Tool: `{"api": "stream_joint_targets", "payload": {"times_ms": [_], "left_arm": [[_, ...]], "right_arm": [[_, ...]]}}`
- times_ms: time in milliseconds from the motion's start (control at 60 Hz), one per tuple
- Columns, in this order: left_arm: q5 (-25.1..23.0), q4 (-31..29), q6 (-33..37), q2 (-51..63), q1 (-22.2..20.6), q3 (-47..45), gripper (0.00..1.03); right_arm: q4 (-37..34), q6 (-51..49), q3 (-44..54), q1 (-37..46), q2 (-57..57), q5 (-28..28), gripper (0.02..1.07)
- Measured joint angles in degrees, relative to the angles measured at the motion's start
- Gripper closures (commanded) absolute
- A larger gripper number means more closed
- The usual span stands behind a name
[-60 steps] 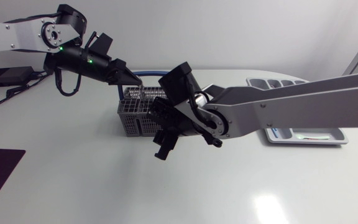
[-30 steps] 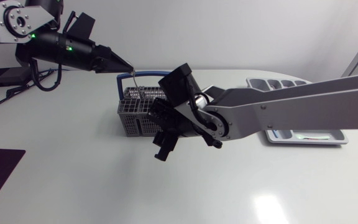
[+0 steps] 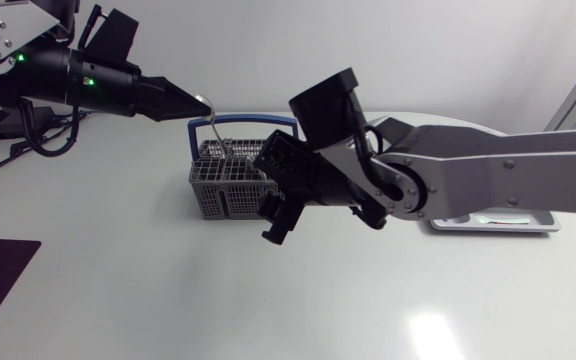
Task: Unload the cutlery basket into the drawer organizer.
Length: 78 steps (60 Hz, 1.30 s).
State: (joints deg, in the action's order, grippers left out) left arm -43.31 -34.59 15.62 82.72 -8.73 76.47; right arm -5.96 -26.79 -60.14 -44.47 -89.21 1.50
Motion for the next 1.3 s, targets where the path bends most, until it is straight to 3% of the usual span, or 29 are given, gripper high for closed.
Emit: {"api": "stream_joint_targets", "payload": {"times_ms": [267,450,750,917,1300], "left_arm": [[0.09,-4.96,8.50,-1.70,-5.05,-1.03,0.98],[0.66,-5.70,13.73,-2.23,-11.02,-3.72,0.98],[0.66,-5.88,20.24,-2.64,-18.40,-5.77,0.97],[-2.54,-5.95,22.43,-2.84,-20.87,-7.13,0.97],[-4.74,-12.76,31.93,-0.39,-27.91,-7.21,0.98]], "right_arm": [[-0.48,-0.04,3.28,2.62,5.29,-3.50,0.28],[-3.28,-0.55,4.90,5.35,9.09,-7.15,0.09],[-7.96,-4.50,10.51,11.10,15.82,-17.53,0.09],[-10.51,-8.15,13.70,13.20,19.91,-23.47,0.09],[-13.44,-14.73,17.42,13.49,22.29,-32.22,0.11]]}}
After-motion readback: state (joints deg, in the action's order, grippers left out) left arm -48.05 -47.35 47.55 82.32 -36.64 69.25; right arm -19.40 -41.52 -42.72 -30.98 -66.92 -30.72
